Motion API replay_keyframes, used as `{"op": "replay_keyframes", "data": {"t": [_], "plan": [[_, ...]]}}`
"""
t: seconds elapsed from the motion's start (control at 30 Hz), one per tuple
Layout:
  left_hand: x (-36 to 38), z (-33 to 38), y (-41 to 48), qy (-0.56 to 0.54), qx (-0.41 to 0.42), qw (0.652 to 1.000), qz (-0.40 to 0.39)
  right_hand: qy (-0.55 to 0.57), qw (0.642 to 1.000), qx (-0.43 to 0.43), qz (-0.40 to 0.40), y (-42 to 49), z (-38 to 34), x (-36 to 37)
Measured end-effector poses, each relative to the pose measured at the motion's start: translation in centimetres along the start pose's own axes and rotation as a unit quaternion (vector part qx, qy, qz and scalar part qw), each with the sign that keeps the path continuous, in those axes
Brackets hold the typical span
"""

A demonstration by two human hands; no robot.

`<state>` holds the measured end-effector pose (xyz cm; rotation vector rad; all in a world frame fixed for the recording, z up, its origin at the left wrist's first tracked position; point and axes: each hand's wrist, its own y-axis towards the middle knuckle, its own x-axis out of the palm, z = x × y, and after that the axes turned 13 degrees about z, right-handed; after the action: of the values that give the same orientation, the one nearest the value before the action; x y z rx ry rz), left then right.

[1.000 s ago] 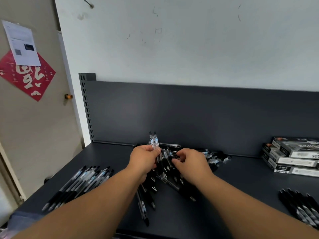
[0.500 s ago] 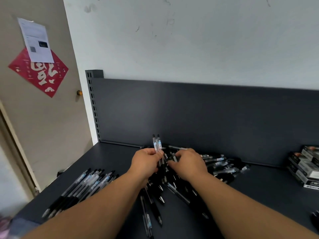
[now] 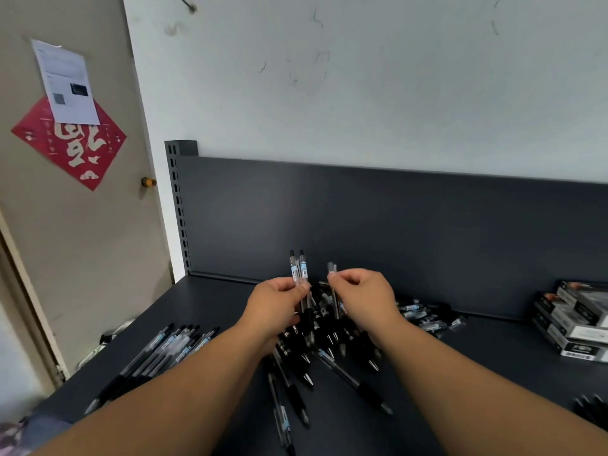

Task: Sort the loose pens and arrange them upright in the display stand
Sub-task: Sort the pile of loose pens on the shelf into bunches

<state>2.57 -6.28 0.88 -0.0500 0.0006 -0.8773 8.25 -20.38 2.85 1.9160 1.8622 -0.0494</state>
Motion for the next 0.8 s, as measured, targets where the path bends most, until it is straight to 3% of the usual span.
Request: {"op": "replay_keyframes", "data": {"t": [0.27,0.47,0.6,0.8], "plan": [[-6.8,2.7,-2.0,0.004,0.042,0.999,0.002,0.040,0.993,0.025,-0.108,-4.0,-4.7,2.3],[-15.7,3.0,-1.8,0.082,0.069,0.990,0.087,0.054,0.984,0.024,-0.169,-8.4,-6.7,6.9],[-20.4,2.2,-1.3,0.176,0.083,0.972,0.132,0.018,0.983,0.001,-0.183,-10.4,-7.4,9.5],[-23.6,0.5,-0.4,0.341,0.069,0.931,0.109,-0.002,0.983,0.020,-0.185,-12.4,-7.6,12.9]]}}
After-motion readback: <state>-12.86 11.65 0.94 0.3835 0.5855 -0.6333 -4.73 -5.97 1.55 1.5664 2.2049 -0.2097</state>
